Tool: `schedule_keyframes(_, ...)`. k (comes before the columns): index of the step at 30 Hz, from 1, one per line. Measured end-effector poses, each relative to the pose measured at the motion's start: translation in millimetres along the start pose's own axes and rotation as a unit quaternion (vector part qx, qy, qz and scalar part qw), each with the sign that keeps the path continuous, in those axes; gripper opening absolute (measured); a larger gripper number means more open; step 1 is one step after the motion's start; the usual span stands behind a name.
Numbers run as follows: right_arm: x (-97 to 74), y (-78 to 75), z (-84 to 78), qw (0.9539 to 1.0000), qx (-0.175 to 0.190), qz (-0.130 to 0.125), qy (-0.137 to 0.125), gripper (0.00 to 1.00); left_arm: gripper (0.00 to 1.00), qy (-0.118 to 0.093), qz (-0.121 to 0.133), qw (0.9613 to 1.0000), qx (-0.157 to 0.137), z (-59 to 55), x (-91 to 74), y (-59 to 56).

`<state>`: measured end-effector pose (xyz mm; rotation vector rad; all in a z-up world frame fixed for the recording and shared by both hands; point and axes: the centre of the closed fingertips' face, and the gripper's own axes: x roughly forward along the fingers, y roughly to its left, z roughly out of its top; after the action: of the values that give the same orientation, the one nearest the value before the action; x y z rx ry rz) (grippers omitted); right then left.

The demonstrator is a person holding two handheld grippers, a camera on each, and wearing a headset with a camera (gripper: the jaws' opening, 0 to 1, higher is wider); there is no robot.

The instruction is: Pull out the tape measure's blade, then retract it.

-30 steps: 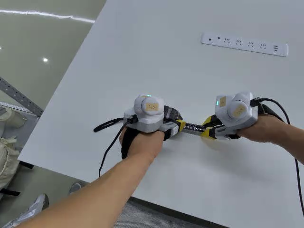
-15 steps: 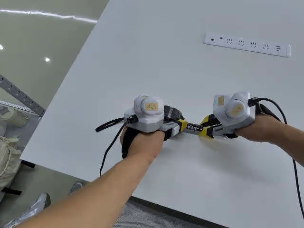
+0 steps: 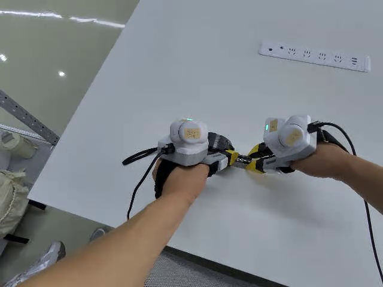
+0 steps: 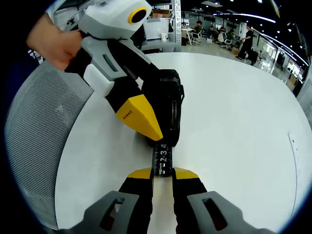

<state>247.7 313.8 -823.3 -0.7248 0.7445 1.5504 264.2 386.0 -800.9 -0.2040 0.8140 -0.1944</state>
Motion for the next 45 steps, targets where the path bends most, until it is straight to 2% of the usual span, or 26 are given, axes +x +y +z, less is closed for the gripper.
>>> schedule_keyframes(29,16.3,0.4,24.2,0.9999,0.004,0.001,-0.009,0.11,0.58,0.004,-0.006,1.0000,-0.003,-0.3,-0.7,0.2)
schedule_keyframes(30,16.7,0.0,24.2,0.9999,0.015,-0.001,-0.007,0.11,0.58,0.004,-0.006,1.0000,-0.004,-0.3,-0.8,0.1)
schedule_keyframes(37,17.9,-0.5,23.2,0.9998,0.018,-0.005,-0.001,0.11,0.58,0.003,-0.005,1.0000,-0.004,0.0,-0.5,-0.2)
schedule_keyframes(45,19.2,-2.0,21.2,0.9999,0.011,-0.008,-0.002,0.11,0.59,0.003,-0.004,1.0000,-0.002,0.0,-0.5,-0.2)
